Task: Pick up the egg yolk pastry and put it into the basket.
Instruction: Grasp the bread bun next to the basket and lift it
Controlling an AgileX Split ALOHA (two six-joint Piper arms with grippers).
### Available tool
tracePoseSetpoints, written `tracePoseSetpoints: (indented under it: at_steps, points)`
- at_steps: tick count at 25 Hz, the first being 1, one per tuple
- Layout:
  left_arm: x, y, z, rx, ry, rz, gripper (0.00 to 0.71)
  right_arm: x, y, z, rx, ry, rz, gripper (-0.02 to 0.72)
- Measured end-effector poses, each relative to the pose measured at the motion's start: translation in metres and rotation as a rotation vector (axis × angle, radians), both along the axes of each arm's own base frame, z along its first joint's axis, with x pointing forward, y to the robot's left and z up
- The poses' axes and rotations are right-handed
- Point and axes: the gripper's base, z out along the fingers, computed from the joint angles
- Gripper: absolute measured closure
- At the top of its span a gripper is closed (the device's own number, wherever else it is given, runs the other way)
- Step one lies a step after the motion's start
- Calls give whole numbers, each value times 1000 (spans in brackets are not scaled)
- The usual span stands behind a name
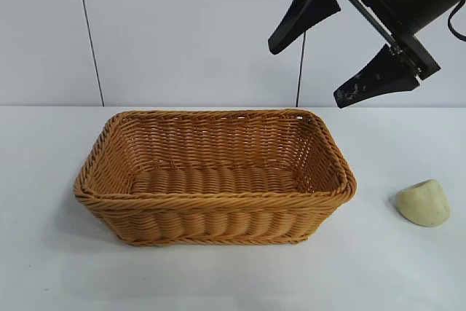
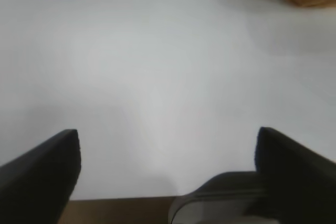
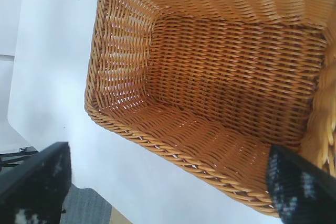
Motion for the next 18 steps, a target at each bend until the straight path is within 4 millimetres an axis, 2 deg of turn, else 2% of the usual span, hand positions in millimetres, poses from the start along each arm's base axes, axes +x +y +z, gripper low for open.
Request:
tracePoseSetpoints:
  at_steps: [11,18]
  points:
    - [-56,2,9,-15,-372,0,16,0,0,0,-2,0,1,8]
    - [-60,2,9,-16,-400,0,16,-1,-5,-4,-87,-11,34,8]
